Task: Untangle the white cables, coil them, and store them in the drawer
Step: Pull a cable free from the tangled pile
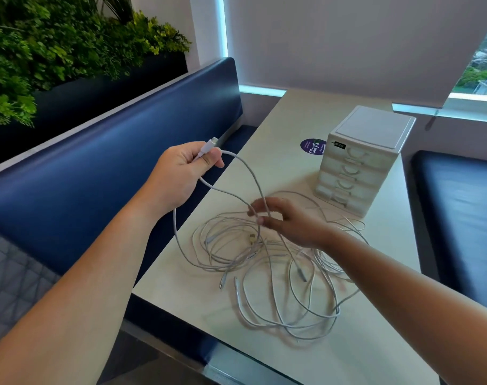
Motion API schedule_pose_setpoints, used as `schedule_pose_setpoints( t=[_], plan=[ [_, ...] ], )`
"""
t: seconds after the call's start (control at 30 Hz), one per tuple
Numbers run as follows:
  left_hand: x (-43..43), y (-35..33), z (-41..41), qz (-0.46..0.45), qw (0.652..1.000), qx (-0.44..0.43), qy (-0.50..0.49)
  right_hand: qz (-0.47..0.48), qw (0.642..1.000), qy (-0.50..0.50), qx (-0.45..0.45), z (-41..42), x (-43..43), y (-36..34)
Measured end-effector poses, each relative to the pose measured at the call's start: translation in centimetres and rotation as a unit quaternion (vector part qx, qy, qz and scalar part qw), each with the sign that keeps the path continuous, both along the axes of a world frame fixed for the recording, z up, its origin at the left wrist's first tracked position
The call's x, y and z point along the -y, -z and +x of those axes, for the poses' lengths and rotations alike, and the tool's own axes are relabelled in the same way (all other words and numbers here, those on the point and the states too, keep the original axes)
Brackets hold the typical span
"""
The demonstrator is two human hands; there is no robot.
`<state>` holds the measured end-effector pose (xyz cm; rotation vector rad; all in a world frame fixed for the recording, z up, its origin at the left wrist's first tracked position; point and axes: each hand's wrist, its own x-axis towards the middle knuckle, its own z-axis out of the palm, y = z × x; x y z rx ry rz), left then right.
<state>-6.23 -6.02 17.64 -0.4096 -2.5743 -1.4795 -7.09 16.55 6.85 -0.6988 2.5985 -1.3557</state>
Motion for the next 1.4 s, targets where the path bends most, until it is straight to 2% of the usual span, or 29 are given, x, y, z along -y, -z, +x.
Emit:
schedule_pose_setpoints(
  t=[0.2, 0.27, 0.37, 0.53, 0.8, 0.97, 1.17, 1.27, 1.4],
  plan=[
    [1.6, 0.8, 0.0, -0.032, 0.999, -0.013, -0.028, -0.144, 0.987, 0.045, 0.048, 0.4, -0.9, -0.4],
    [2.3, 1.1, -0.3, -0.031, 0.997, -0.032, -0.069, -0.086, 0.993, 0.072, 0.032, 0.7, -1.7, -0.5],
    [3.1, 1.0, -0.9, -0.016, 0.991, -0.052, -0.122, 0.104, 0.988, 0.088, -0.077, 1.2, -3.5, 0.7],
    [3.5, 1.7, -2.2, -0.057, 0.985, -0.035, -0.158, 0.221, 0.958, 0.044, -0.178, 3.1, -4.1, 1.4],
    [3.3, 2.7, -3.6, -0.091, 0.982, -0.029, -0.161, 0.252, 0.925, -0.006, -0.286, 5.0, -4.4, 1.0],
    [3.3, 3.3, -3.8, -0.112, 0.983, -0.002, -0.145, 0.264, 0.913, -0.007, -0.31, 6.1, -4.7, 0.1],
    [4.4, 3.8, -3.8, -0.108, 0.99, 0.038, -0.086, 0.216, 0.946, 0.074, -0.23, 6.6, -7.5, 1.1],
    [4.7, 3.7, -4.0, -0.091, 0.99, 0.03, -0.104, 0.255, 0.937, 0.075, -0.226, 7.1, -8.3, 1.6],
    [4.2, 4.0, -3.9, -0.116, 0.987, 0.027, -0.106, 0.281, 0.923, 0.04, -0.259, 8.2, -9.4, 2.1]
  ],
)
